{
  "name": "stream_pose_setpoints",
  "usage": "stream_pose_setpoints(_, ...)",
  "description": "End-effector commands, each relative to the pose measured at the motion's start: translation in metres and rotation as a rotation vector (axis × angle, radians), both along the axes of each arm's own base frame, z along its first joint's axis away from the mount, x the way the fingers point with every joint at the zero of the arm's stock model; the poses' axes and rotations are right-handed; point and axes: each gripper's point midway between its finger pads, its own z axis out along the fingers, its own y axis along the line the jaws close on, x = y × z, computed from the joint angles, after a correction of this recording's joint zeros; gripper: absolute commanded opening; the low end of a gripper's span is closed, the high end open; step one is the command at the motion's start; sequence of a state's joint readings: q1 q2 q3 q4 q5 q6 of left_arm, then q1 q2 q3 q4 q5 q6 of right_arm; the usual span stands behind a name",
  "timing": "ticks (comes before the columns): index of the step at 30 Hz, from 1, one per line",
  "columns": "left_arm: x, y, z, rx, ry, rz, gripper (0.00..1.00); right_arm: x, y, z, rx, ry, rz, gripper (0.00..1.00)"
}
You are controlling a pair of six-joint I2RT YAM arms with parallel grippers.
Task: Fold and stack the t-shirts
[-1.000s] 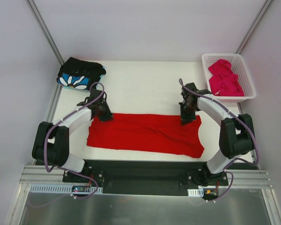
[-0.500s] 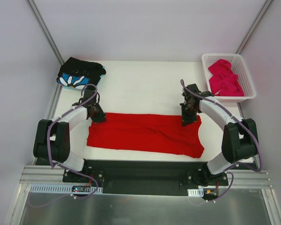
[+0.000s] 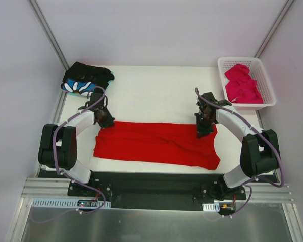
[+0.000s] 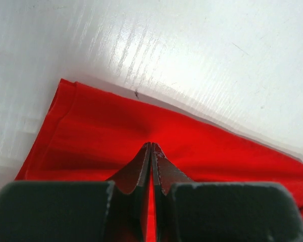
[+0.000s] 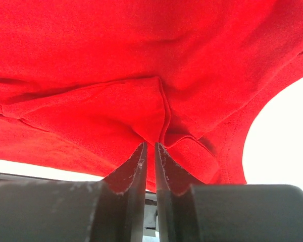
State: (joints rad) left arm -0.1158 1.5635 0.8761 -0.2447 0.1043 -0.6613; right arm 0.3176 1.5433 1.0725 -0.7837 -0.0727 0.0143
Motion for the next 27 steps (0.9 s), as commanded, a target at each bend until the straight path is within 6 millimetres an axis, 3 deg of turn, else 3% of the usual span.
stream_pose_setpoints(1,-0.003,0.001,-0.015,-0.006,0.053,0.002,0.02,-0.004,0.000,0.011,0.020,-0.008,0.006,0.15)
stream_pose_setpoints(6,-0.015,-0.003,-0.039,-0.033,0.083,0.013,0.01,-0.012,0.007,0.014,0.067,-0.009,0.015,0.15)
stream_pose_setpoints(13,-0.016,-0.007,-0.037,-0.068,0.096,0.019,0.01,-0.026,0.009,0.019,0.100,0.006,0.015,0.20)
stream_pose_setpoints(18,-0.016,-0.008,-0.037,-0.070,0.102,0.016,0.01,-0.036,0.003,0.011,0.078,0.027,0.005,0.28)
stream_pose_setpoints(20,-0.017,-0.008,-0.035,-0.073,0.099,0.015,0.02,-0.036,-0.003,0.006,0.056,0.024,-0.003,0.34)
stream_pose_setpoints(27,-0.020,-0.009,-0.028,-0.076,0.090,0.000,0.02,-0.019,0.000,-0.008,0.081,0.030,-0.016,0.37)
